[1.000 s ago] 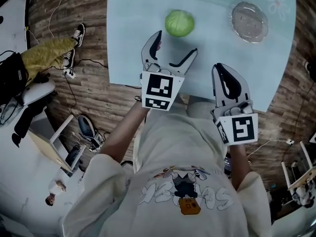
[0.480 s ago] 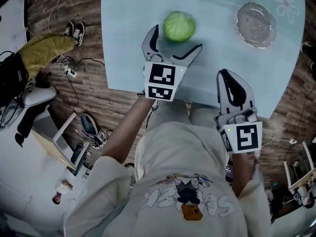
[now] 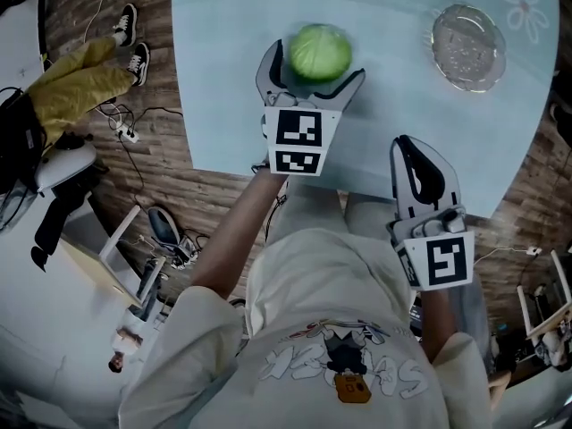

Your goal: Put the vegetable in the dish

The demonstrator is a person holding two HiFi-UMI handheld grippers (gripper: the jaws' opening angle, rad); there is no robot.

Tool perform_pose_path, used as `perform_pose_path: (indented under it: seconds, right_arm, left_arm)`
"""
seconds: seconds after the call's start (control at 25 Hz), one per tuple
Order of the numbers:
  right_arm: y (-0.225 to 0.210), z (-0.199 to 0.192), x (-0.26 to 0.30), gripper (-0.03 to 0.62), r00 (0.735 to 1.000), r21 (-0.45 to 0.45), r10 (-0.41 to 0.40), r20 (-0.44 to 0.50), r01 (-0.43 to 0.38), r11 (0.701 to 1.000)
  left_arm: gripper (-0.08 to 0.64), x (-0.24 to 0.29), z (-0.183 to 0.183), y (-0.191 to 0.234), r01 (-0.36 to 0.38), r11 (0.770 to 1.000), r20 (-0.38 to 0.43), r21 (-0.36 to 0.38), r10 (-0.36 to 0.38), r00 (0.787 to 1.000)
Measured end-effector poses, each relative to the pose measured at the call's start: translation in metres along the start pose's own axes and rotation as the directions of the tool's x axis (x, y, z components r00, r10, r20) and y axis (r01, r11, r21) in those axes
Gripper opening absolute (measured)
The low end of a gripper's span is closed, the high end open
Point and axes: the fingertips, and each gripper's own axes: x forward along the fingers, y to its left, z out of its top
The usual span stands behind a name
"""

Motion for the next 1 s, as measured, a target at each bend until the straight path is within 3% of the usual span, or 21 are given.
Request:
perform_pose_path:
  seconds: [0.28,0.68,1.0]
  right_arm:
    - [-0.003,-0.003,0.000,0.038,1.000,0.012,-0.008,-0.012,0.008,1.000]
    - [-0.009,-0.005,0.004,0.038,1.000,0.024,-0.012,-0.023,0.012,1.000]
    - [-0.012,-0.004,0.005,0.038,1.000,0.028,-0.017,-0.022,0.017,0.999]
  left_arm:
    - [0.561,0.010,-0.003,0.001,-0.016,1.000,0.000,0.017,0.016,1.000]
    - [0.560,0.026,-0.007,0.008,-0.030,0.999,-0.044,-0.026,0.029,0.999]
    - [0.551,0.030,-0.007,0.007,-0.047,0.999,-0.042,-0.001,0.047,0.998]
